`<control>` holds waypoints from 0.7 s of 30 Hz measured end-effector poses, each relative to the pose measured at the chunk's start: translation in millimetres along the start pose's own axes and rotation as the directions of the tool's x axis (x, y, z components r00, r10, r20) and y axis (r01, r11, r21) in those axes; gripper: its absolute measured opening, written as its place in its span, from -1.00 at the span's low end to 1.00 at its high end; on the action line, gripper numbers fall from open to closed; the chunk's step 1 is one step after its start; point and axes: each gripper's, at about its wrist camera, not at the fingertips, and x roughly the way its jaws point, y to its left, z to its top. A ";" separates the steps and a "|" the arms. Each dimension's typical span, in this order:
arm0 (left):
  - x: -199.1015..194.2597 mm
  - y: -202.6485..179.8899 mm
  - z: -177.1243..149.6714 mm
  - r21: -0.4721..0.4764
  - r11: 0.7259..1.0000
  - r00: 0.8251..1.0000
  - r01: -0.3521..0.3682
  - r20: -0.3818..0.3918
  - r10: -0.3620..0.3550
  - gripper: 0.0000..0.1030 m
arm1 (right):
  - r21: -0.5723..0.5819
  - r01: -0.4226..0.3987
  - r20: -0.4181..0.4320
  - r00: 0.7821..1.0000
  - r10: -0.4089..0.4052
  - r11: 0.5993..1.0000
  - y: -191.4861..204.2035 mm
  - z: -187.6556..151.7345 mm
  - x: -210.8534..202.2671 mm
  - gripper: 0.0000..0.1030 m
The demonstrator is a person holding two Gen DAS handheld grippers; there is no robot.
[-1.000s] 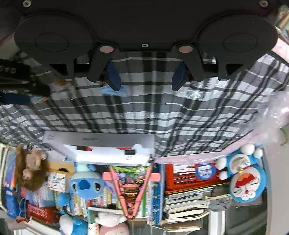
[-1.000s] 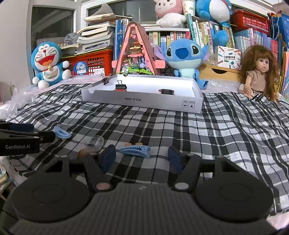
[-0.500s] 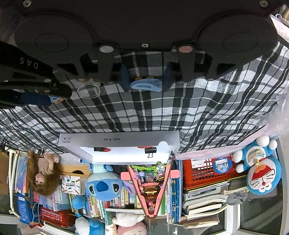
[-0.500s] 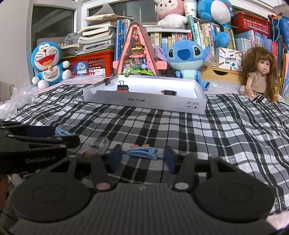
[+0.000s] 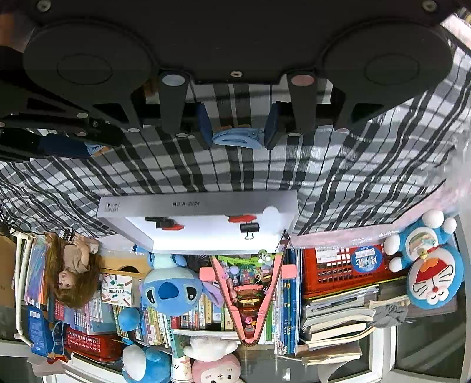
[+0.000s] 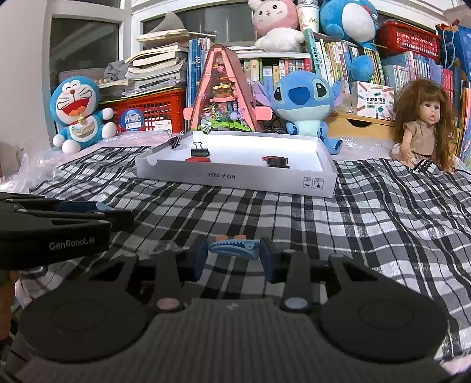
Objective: Organize rigid objects
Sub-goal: 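Close the left gripper on a blue hair clip while the right gripper grasps another blue hair clip, then carry both blue hair clips over the white box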
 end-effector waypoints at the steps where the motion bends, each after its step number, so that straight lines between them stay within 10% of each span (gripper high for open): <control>1: 1.0 0.5 3.0 -0.002 1.000 1.000 0.005 -0.001 -0.005 -0.30 | 0.003 -0.001 -0.001 1.000 0.001 1.000 -0.8 2.1 0.8 -0.14; 21: 34.3 5.3 65.6 -0.053 0.996 0.997 0.071 -0.016 -0.072 -0.30 | 0.016 0.014 0.019 1.000 -0.015 1.000 -21.7 60.3 24.9 -0.14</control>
